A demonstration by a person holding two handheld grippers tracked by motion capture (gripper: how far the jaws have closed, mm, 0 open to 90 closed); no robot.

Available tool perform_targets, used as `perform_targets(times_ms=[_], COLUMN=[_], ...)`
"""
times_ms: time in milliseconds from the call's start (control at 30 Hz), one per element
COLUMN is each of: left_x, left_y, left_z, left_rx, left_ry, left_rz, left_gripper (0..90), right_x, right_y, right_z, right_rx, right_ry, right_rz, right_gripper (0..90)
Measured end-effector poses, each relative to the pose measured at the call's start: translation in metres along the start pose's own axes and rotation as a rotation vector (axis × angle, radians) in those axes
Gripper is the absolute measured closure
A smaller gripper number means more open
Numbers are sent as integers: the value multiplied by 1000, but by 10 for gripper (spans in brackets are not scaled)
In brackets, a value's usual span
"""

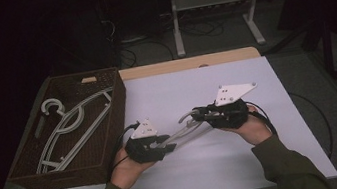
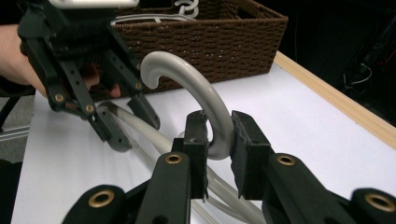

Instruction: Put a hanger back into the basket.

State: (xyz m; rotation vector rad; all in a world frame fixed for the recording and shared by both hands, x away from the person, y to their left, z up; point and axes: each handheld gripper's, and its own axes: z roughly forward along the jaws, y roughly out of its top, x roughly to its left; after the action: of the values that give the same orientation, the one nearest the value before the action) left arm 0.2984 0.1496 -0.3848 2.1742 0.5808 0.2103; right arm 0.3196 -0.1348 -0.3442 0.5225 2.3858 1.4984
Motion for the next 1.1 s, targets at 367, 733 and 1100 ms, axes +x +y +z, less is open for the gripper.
perform_targets(times_ms=[367, 733, 1100], left_x=[9, 6, 4], left_y=[6, 7, 8], left_z=[4, 5, 5], left_rx=[66, 72, 31], left_ry=[30, -15, -30], left_rz=[29, 82, 40], left_gripper=[677, 778, 796], right_x=[-3, -7, -10], right_y=[-1, -2, -4], right_z=[0, 1, -1], right_rx=[-3, -9, -8], right_ry=[7, -7, -57], right_rz=[2, 11, 50], right_gripper=[773, 745, 399])
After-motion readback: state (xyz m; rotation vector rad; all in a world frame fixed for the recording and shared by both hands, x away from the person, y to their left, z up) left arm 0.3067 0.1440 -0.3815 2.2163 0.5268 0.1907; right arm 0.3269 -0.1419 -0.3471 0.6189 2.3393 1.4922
